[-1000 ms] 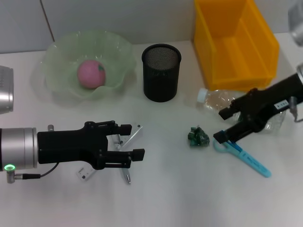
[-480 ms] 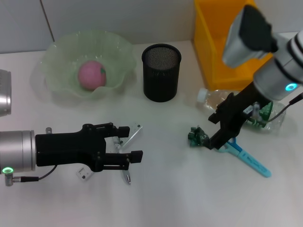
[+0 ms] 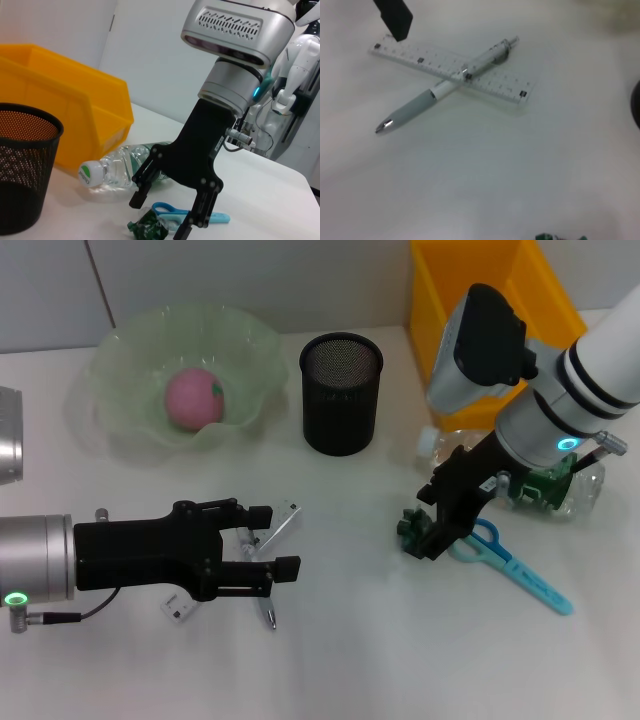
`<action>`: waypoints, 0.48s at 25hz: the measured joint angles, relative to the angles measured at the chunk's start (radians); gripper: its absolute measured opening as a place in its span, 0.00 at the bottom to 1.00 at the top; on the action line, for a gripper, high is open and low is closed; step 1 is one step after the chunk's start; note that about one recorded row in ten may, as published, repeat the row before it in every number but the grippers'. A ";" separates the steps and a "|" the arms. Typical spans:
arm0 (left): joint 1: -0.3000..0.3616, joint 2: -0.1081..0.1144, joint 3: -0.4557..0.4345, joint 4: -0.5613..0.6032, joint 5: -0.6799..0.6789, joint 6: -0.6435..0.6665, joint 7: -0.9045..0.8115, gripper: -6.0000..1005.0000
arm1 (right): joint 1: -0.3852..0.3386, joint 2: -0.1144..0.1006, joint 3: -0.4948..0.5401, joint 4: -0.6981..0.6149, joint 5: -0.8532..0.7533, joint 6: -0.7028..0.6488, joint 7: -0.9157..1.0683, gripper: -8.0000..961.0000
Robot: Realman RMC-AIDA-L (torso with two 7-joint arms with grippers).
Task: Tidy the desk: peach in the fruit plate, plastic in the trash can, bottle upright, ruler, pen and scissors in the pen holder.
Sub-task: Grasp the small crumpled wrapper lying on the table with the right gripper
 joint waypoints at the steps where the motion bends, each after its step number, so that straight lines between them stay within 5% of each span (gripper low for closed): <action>1: 0.000 0.000 0.000 0.000 0.000 0.000 0.000 0.83 | 0.000 0.000 -0.015 0.009 0.011 0.016 -0.001 0.84; 12: -0.003 -0.001 -0.010 -0.001 0.000 -0.001 0.000 0.83 | 0.007 0.001 -0.067 0.055 0.036 0.078 -0.001 0.84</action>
